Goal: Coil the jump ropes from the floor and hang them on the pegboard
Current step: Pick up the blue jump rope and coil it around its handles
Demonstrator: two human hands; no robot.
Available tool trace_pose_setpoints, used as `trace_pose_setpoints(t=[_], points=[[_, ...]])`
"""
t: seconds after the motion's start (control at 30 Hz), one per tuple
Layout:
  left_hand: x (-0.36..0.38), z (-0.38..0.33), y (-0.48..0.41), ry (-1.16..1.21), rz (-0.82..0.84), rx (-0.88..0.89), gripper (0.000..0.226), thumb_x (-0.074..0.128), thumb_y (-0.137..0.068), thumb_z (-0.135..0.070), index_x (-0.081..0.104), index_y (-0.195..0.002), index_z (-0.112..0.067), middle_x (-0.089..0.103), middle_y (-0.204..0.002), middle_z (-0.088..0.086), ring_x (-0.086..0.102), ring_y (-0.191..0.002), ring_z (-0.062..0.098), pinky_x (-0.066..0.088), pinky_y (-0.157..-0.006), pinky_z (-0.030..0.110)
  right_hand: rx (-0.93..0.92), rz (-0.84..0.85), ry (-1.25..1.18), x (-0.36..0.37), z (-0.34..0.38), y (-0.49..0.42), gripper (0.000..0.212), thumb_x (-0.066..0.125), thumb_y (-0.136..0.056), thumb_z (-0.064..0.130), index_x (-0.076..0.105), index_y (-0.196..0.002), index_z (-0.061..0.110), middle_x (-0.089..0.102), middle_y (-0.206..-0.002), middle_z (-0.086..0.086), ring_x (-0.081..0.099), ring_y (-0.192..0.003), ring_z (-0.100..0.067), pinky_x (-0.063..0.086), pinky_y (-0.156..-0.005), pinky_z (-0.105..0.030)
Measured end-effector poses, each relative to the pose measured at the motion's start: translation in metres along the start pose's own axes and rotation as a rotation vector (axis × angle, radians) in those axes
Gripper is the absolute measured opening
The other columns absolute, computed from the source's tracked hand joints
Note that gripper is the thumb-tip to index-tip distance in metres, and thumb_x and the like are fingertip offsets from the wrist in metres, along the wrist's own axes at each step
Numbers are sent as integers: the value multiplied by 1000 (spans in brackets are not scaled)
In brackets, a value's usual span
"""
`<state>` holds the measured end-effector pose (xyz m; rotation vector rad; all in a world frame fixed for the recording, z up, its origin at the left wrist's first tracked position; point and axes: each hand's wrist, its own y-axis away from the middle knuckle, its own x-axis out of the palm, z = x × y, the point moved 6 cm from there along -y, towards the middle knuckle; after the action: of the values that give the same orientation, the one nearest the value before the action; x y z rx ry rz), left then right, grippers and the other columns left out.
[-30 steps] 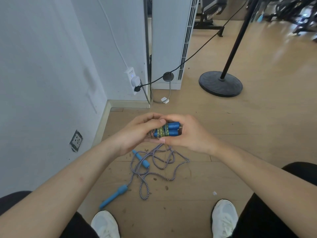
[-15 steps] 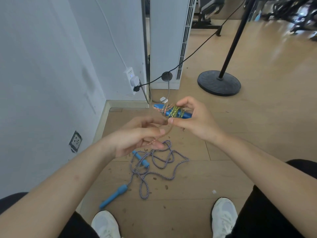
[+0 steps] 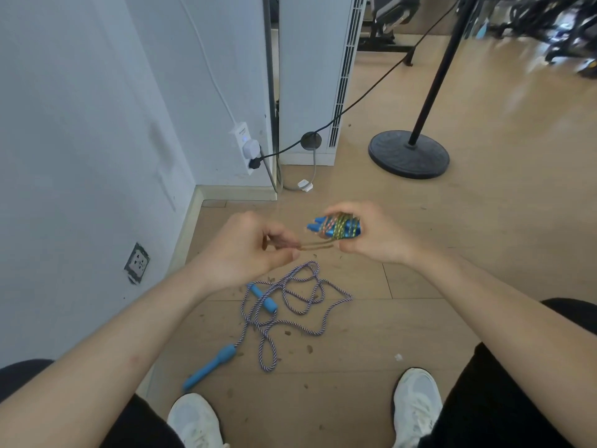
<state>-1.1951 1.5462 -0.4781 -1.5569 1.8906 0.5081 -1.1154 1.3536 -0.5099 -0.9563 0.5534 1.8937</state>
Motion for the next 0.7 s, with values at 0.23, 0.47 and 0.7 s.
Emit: trace_pose_setpoints(t=[0.23, 0.47, 0.7], points=[[-9, 6, -7, 277, -173, -16, 10, 83, -80, -17, 79, -86, -25, 75, -74, -11, 66, -68, 4, 53, -69, 21, -88, 262, 15, 35, 24, 17, 41, 75, -59, 28, 58, -94, 38, 63, -91, 14, 62, -85, -13, 55, -78, -43], [-20, 26, -12, 455, -370, -121, 8, 84, -79, -17, 79, -82, -23, 73, -68, 2, 57, -59, 11, 50, -59, 27, -224, 211, -204, 28, 61, 34, 41, 91, -68, 32, 63, -96, 22, 63, -85, 14, 57, -78, 0, 43, -70, -16], [-16, 30, -14, 577, -353, -191, 6, 81, -81, -12, 78, -84, -15, 72, -67, -2, 60, -58, 6, 49, -55, 17, -234, 87, -207, 23, 64, 41, 66, 83, -75, 40, 43, -127, 47, 63, -114, 18, 62, -108, -6, 52, -94, -36]])
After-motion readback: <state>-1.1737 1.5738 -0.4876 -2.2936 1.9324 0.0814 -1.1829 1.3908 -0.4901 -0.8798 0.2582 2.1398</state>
